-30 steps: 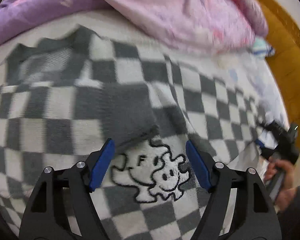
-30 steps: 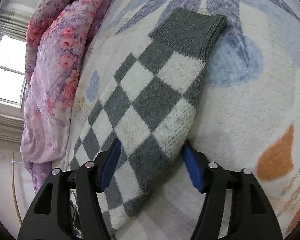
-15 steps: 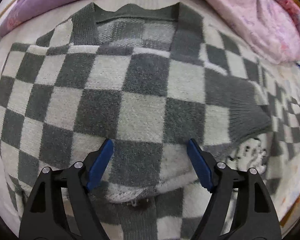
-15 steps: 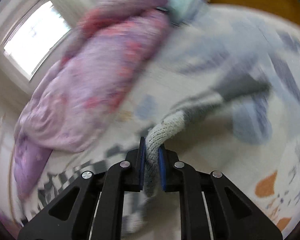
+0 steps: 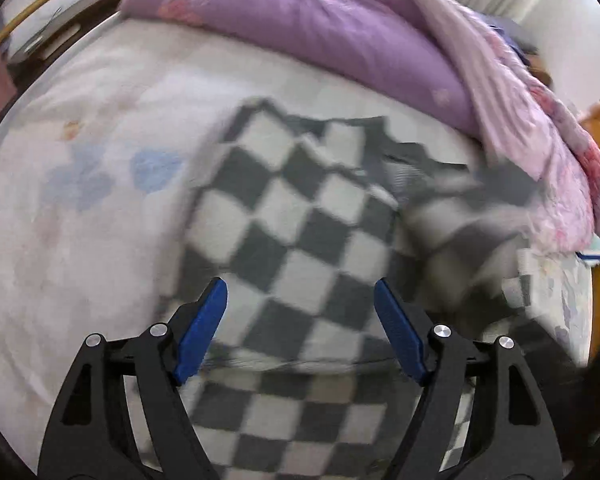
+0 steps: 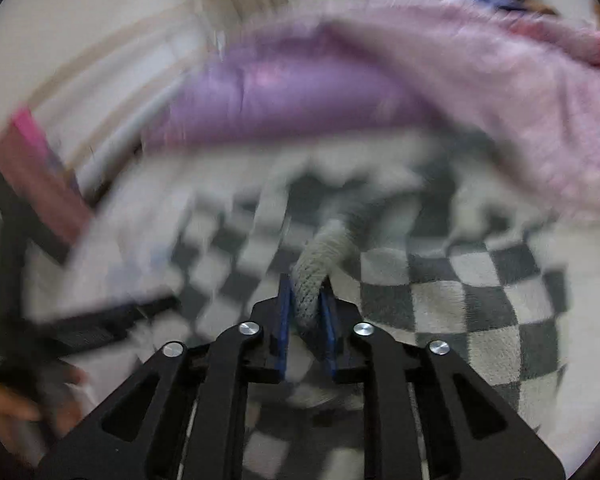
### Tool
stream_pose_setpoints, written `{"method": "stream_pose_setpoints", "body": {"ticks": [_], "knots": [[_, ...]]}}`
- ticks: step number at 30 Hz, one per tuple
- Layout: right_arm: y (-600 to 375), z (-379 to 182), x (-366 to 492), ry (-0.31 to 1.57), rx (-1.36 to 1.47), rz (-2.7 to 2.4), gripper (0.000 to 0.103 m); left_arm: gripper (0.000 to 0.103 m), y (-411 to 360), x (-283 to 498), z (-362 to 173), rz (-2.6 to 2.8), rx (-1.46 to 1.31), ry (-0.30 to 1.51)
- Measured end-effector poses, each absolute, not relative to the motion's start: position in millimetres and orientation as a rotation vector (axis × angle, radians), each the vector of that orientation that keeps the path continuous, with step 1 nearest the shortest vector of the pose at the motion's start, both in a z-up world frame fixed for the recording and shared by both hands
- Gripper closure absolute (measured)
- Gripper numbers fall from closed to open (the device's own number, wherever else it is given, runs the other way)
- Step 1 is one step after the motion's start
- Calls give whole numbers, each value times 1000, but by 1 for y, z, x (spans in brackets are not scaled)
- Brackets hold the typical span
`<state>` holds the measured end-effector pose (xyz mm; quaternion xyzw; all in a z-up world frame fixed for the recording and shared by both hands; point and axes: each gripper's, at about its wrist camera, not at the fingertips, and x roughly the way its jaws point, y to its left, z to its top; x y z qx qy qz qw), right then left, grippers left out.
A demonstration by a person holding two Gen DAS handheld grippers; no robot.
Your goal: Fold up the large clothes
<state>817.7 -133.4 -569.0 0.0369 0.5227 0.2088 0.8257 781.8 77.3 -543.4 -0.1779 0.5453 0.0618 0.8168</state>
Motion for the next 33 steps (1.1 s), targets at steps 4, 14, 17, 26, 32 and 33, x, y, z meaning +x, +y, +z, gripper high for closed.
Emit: {"method": "stream_pose_setpoints", "body": {"ticks": [4,14,17,26,32,33], "knots": [[-119,-601,809,1204,62,416,63,26,91,773,-551,140,-430,1179],[-225,-554,801,1086,212,280,43,24,81,798,-593,90,-507,1253],[-276,-558,804,1082,224,153,43,26,80,815,-610,113,-493,1273],[-383,-558,820,1054,357,9,43,93,93,823,-578,155,-479,1114],[-380,-562,855,1055,417,55,43,90,109,830,-611,189,-374,1273],[-376,-564,862,1073,416,64,43,89,110,831,-616,190,-365,1290]]}}
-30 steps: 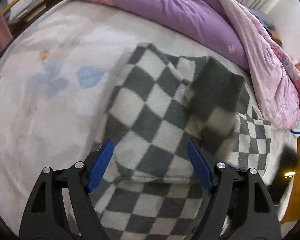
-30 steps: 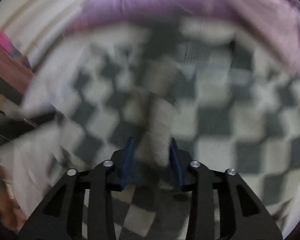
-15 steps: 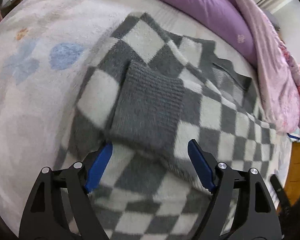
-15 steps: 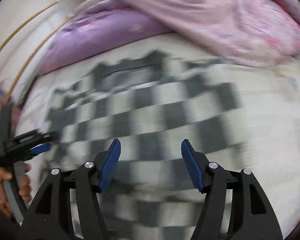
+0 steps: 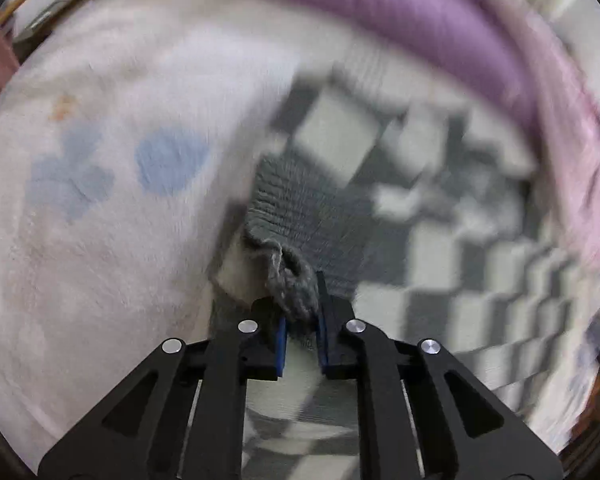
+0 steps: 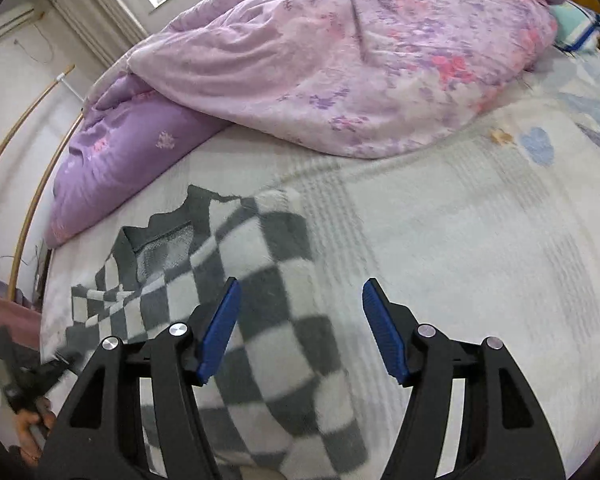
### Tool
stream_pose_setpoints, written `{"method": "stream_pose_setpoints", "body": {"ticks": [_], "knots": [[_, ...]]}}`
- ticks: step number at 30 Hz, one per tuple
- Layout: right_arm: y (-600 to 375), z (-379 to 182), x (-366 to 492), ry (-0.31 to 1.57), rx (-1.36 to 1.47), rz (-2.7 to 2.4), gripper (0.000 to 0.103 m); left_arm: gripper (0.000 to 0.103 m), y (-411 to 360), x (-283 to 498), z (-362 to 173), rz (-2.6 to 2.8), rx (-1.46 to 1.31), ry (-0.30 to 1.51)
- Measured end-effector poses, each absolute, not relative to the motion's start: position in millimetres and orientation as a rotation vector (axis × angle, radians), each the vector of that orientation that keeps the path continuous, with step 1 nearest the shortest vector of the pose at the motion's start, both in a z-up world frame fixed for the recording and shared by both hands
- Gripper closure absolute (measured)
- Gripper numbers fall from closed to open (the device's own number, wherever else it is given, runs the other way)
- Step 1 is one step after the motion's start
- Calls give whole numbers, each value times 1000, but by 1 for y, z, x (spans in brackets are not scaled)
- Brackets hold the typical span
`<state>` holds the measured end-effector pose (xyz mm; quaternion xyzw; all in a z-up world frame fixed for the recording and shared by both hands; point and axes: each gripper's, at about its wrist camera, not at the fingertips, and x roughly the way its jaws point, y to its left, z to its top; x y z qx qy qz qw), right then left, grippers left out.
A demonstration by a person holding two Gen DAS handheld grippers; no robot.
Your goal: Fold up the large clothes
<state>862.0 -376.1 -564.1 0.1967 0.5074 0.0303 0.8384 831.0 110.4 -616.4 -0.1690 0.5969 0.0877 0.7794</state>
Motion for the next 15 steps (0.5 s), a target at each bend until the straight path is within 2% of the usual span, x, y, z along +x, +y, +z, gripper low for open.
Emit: {"method": "stream_pose_setpoints", "body": {"ticks": [1,3,4,6,10,15], "knots": [[-374,-568,869,1086,434,71,43,88,112,832,-614,185,-378,1283],[-372,-577,886,1113,465,70,43,79,116,830,-595,186,-407,1238],[-372,-579,895,1117,464,62,42,56,118,828,-585,185,-416,1201],[-375,-587,911,1122,520,78,38,24,126,824,-565,192,-429,1110],[-380,-607,935,1169,637,83,36,24,139,857,-561,209,-403,1109],[-388,-629,961,1228,746,55,34,24,157,913,-593,239,-426,1206]]}}
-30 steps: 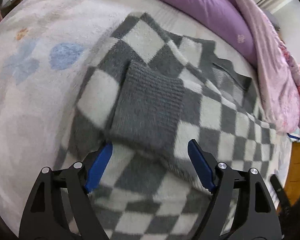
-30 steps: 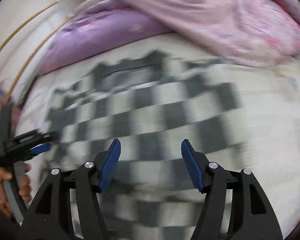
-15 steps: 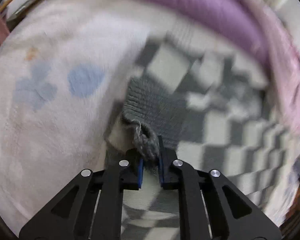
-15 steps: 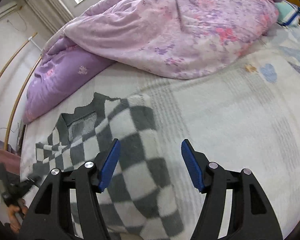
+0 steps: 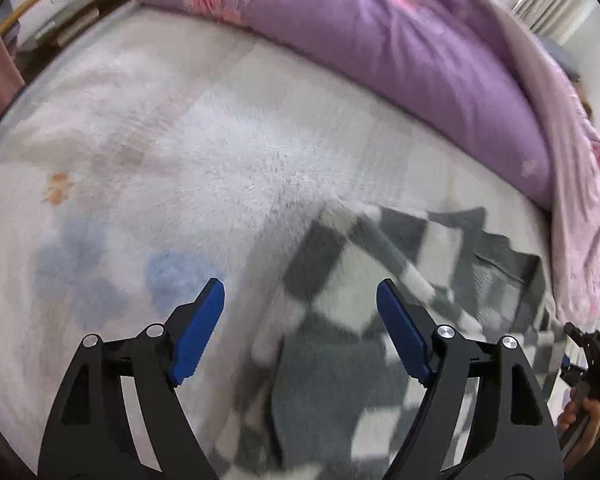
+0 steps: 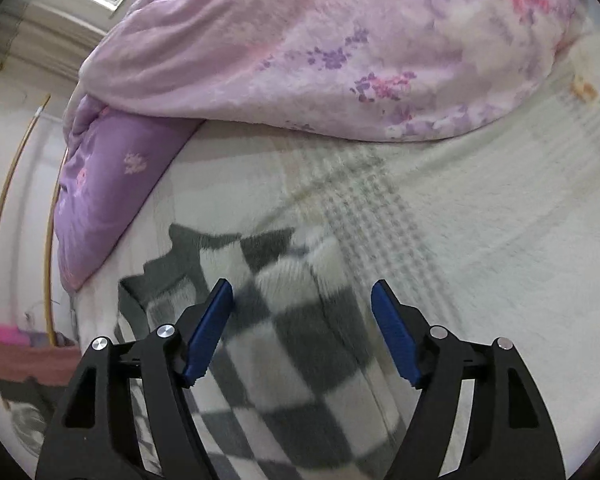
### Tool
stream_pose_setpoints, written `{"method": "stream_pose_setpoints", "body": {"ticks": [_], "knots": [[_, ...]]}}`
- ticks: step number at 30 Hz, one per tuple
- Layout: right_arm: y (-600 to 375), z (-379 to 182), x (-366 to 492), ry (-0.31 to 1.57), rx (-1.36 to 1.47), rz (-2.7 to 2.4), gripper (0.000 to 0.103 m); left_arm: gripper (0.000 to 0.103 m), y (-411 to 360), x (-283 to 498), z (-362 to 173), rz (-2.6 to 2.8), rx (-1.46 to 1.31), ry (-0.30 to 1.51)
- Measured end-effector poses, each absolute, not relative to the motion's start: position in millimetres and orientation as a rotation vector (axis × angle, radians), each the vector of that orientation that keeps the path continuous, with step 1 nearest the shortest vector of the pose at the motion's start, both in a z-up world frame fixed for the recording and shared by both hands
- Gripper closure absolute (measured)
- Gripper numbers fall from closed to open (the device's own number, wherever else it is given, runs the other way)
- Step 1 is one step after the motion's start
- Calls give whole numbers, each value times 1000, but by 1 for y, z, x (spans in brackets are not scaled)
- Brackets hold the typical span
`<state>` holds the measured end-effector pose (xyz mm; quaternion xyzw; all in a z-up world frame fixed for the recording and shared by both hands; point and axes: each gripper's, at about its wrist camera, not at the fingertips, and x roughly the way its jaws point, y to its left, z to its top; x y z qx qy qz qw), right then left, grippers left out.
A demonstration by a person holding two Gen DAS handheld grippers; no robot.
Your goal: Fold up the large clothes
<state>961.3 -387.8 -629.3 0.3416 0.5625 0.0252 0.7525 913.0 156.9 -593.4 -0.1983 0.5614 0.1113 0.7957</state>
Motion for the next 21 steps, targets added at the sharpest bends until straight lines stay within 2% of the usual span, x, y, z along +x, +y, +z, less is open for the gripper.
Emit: {"method": "stream_pose_setpoints", "body": {"ticks": [6,7,8,9,10,14,21], "knots": [[-396,-662,975,1317,847,54,36,24,166,954,-630,239,-421,1300],[-395,-661,975,1314,823,59,41,25,166,959,-635,234,-425,1315],[-393,-659,974,1315,790,65,54,38,167,961,-639,233,-430,1323],[-392,-659,973,1314,776,85,65,56,167,962,-640,218,-445,1316],[-390,-658,971,1312,774,116,77,80,166,963,-639,169,-474,1312],[-382,-622,951,1193,666,152,83,84,149,947,-606,169,-378,1216],[-380,-543,877,979,603,219,85,84,139,864,-507,97,-345,1032]]}}
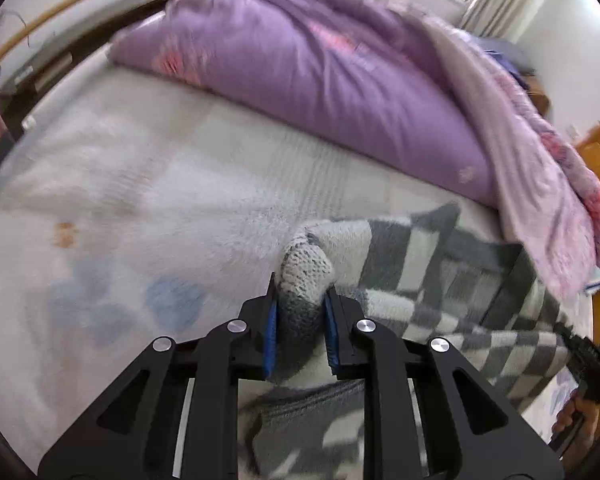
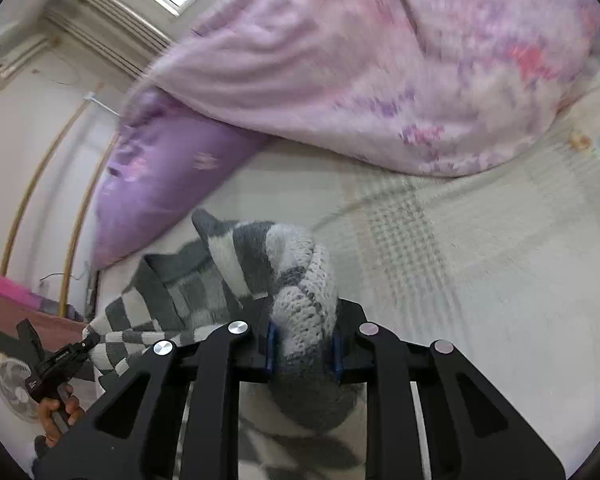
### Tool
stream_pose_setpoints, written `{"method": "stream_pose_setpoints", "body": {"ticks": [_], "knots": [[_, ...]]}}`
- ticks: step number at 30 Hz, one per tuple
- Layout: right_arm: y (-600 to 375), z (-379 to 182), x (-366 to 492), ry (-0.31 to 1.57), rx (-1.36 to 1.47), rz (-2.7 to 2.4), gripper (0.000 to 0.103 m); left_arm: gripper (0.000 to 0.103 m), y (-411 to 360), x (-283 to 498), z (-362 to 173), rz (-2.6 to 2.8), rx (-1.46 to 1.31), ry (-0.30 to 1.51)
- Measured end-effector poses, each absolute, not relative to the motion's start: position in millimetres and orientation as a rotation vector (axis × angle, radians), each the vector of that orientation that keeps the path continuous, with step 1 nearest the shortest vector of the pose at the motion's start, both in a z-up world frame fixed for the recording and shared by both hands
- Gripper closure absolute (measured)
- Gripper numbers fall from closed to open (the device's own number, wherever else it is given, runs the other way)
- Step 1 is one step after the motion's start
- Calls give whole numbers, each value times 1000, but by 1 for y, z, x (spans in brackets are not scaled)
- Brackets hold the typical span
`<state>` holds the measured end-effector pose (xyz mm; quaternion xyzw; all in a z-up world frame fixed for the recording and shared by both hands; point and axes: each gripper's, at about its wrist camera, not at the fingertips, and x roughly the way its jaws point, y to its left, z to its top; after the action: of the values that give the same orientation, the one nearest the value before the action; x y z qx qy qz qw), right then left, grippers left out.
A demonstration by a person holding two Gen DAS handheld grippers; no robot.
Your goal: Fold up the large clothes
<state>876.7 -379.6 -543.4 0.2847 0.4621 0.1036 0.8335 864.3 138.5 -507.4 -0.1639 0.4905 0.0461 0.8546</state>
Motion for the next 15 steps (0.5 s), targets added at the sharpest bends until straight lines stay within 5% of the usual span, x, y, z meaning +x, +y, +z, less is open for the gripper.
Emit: {"method": "stream_pose_setpoints", "body": {"ticks": [8,15], "knots": [[-389,-493,741,909,595,214,86,84,143,731,-463,143,-372,1047],[-401,-545,626,1135,634,152,84,82,139,606,-505,289,-484,1214]]}}
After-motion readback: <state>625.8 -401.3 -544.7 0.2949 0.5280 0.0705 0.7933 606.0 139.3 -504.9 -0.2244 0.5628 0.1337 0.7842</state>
